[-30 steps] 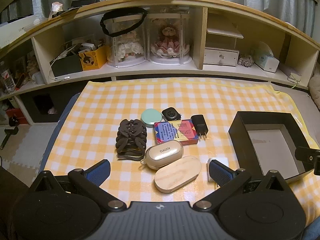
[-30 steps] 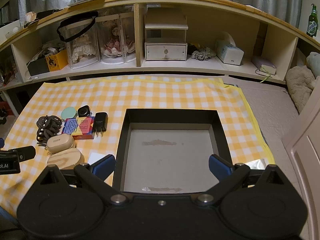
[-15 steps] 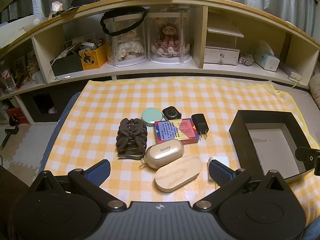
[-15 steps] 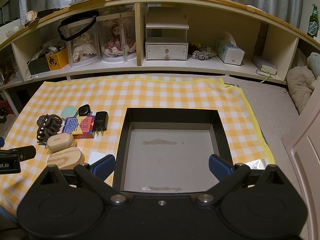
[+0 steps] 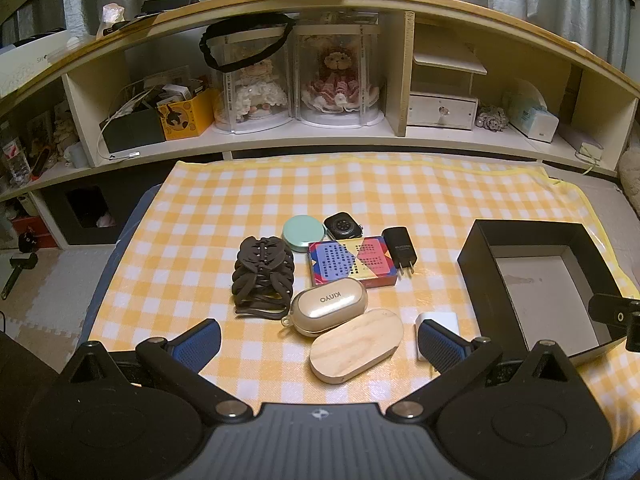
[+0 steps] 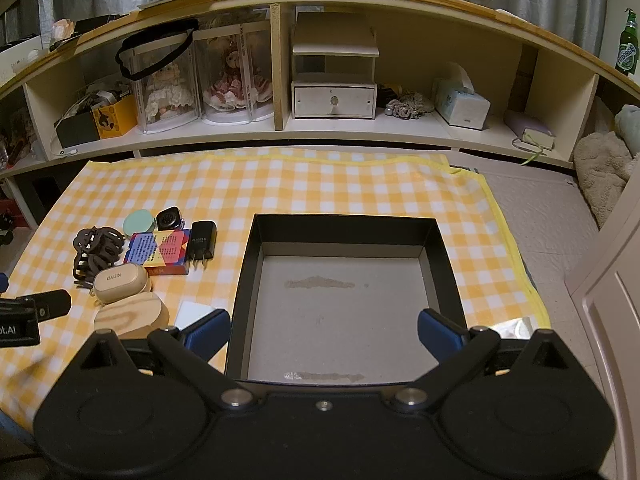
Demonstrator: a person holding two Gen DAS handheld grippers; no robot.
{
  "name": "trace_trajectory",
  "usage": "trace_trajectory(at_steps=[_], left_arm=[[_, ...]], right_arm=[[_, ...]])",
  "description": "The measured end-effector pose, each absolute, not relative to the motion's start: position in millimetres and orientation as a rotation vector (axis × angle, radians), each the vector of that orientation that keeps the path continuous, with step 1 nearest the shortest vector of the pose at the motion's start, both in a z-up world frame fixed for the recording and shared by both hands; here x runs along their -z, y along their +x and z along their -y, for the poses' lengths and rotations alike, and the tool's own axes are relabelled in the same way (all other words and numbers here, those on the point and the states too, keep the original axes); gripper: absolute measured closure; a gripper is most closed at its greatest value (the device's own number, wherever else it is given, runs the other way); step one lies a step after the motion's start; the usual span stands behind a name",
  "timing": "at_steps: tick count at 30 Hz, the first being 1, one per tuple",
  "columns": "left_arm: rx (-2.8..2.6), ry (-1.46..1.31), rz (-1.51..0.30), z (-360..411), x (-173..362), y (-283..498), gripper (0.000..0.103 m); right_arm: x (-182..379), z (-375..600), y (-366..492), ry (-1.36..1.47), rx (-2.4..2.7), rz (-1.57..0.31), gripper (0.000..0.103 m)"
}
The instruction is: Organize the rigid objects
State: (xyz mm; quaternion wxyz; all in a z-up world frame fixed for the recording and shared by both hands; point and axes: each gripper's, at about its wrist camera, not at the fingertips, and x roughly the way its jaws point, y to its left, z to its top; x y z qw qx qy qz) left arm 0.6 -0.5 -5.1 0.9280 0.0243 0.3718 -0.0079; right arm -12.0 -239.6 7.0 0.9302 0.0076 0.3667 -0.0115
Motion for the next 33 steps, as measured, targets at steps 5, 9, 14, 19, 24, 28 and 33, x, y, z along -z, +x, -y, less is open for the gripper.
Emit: trace_trajectory(at_steps=[5,9,14,19,24,28,33], left_arm=[[0.018,0.052,-0.762,0.6,5.6,0.2,0.0],[0.018,0.052,-0.762,1.0,6.1,-0.1,0.0],[0.018,0.052,-0.763,1.4,6.4,-0.3,0.0],[0.018,0.052,-0.763,1.5,6.4,-0.2,0.0],[0.018,0.052,-0.763,1.5,6.5,-0.2,0.0],[0.017,0.052,-0.764,1.6,6.3,0.1,0.0],[0.018,0.051,-0.764,1.6,6.4,0.0,0.0]], right_arm=[[-6.9,239.5,-11.8,0.016,0.024,-0.751,0.002],[-6.9,239.4,-11.6,0.014,0.024,-0.752,0.002],[-5.5,239.5,-11.6,0.014,0.024,-0.753,0.002],[-6.0,239.1,-11.3,0.014,0.024,-0.754,0.002],[-5.6,239.8,-12.1,0.013,0.024,-0.754,0.002],[-3.4,238.4,-11.7,0.013,0.024,-0.755,0.002],[-4.4,238.6,-11.5,0.012,0.024,-0.756,0.002]])
